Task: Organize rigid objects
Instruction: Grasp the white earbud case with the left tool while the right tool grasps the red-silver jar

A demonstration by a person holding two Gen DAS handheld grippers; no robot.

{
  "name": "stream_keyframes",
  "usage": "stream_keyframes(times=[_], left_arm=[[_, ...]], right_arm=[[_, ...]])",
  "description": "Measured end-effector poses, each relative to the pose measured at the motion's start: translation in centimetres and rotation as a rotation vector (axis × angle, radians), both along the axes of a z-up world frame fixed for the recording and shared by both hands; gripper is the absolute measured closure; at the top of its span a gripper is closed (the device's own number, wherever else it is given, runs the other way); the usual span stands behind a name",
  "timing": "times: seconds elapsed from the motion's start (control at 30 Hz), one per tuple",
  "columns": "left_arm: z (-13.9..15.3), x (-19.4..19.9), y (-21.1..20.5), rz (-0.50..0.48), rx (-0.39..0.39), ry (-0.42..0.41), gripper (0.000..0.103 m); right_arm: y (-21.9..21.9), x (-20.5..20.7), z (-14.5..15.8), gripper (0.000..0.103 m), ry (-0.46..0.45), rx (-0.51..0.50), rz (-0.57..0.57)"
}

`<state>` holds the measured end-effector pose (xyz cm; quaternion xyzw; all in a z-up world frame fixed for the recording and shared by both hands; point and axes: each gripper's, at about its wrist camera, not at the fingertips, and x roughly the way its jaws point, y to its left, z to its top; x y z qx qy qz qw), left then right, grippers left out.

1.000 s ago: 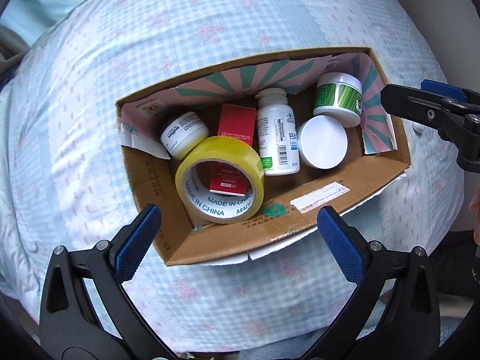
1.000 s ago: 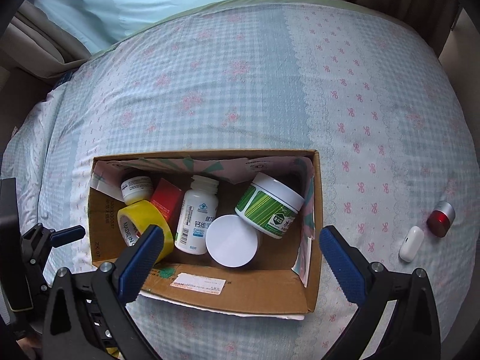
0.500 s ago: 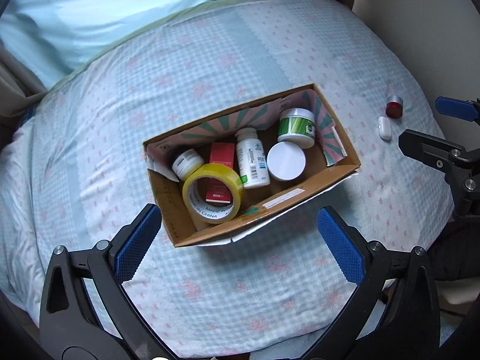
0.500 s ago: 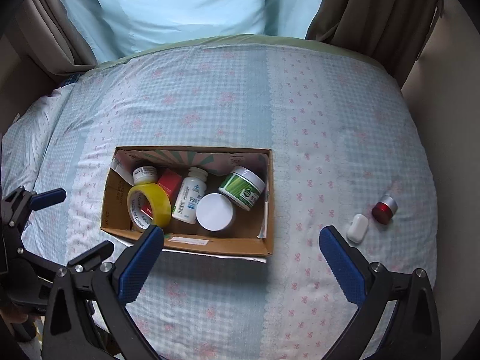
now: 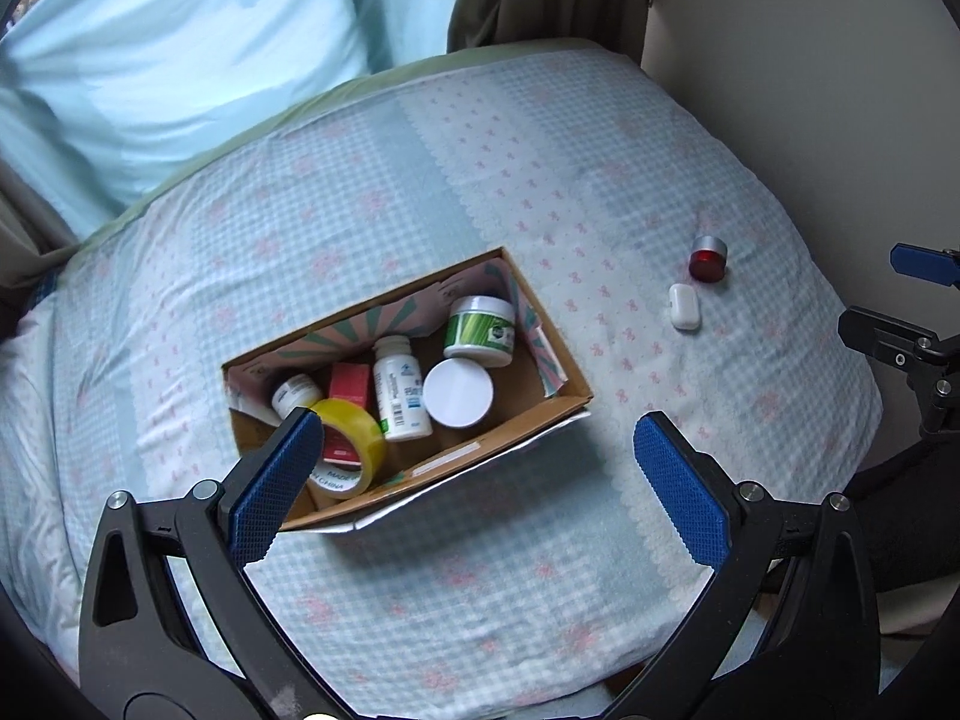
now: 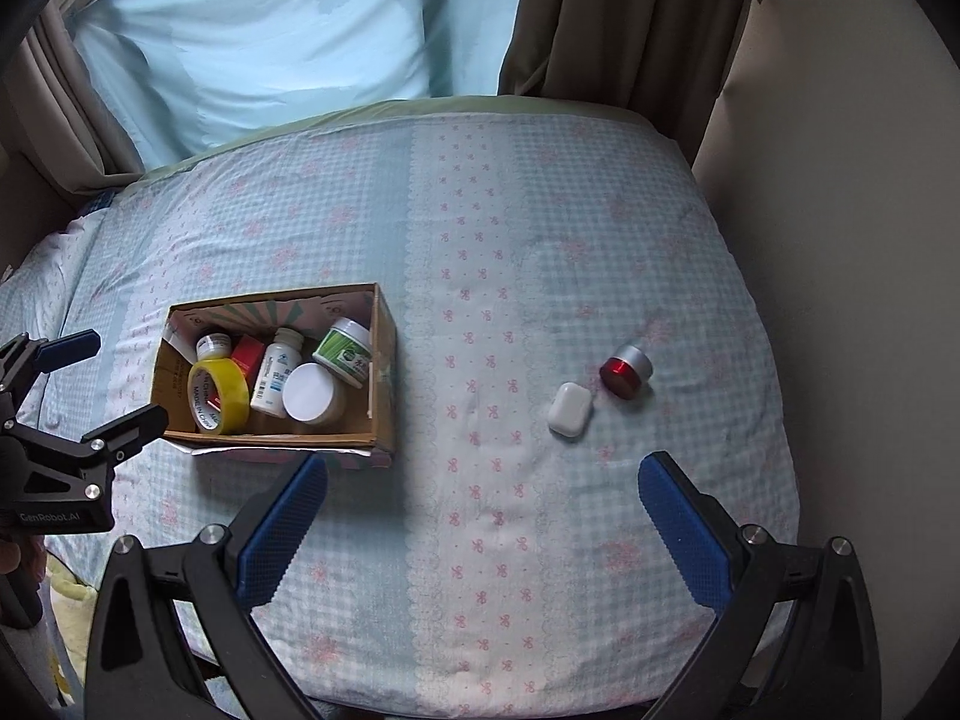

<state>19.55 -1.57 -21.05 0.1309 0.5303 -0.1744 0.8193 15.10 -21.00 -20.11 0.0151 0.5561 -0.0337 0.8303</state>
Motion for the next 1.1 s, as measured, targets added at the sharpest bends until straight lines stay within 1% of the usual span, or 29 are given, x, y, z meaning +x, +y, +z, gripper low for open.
stream_keyframes(times=[0.13, 0.2, 0.3, 0.4, 0.5, 0.7, 0.77, 0.8, 0.87, 0.93, 1.0, 1.1], left_arm=[[-0.4, 0.0, -4.4, 0.012, -0.022, 0.004, 0.0], [-1.2, 0.2, -6.8, 0.014, -0.04, 0.018, 0.0], [-2.9, 0.6, -10.6, 0.007, -0.063, 0.044, 0.0], [-5.8, 1.2, -14.5, -0.008, -0.068, 0.082, 0.0], [-9.4, 1.8, -17.7, -0.015, -0.051, 0.119, 0.0], [-17.1, 3.5, -22.7, -0.021, -0.042, 0.192, 0.0], [-19.4, 3.9, -23.8, -0.015, -0.05, 0.205, 0.001], [-20.5, 4.1, -24.3, -0.011, -0.051, 0.207, 0.002], [-22.5, 4.3, -25.3, -0.009, -0.05, 0.204, 0.003], [-24.4, 4.4, -26.2, -0.011, -0.039, 0.197, 0.004], [-26.0, 4.5, -26.9, -0.016, -0.032, 0.189, 0.014], [-27.9, 4.8, -27.6, -0.02, -0.026, 0.19, 0.019]], right_arm=[[-4.7, 0.5, -0.3, 0.0, -0.019, -0.008, 0.05], [-6.9, 1.1, -0.7, 0.0, -0.023, -0.034, 0.089], [-10.0, 2.2, -1.9, 0.0, -0.039, -0.041, 0.168], [-12.8, 3.8, -4.3, 0.0, -0.03, -0.045, 0.246], [-15.0, 5.6, -7.3, 0.0, -0.01, -0.04, 0.31], [-17.5, 8.5, -14.1, 0.0, 0.006, -0.043, 0.408], [-17.9, 9.1, -16.2, 0.006, 0.004, -0.036, 0.417], [-18.1, 9.3, -17.2, 0.007, 0.003, -0.027, 0.419], [-18.3, 9.6, -18.9, 0.012, -0.01, -0.017, 0.435], [-18.3, 9.8, -20.4, 0.015, -0.025, -0.024, 0.466], [-18.0, 10.0, -21.8, 0.015, -0.035, -0.024, 0.499], [-17.7, 10.1, -23.6, 0.015, -0.045, -0.001, 0.532]])
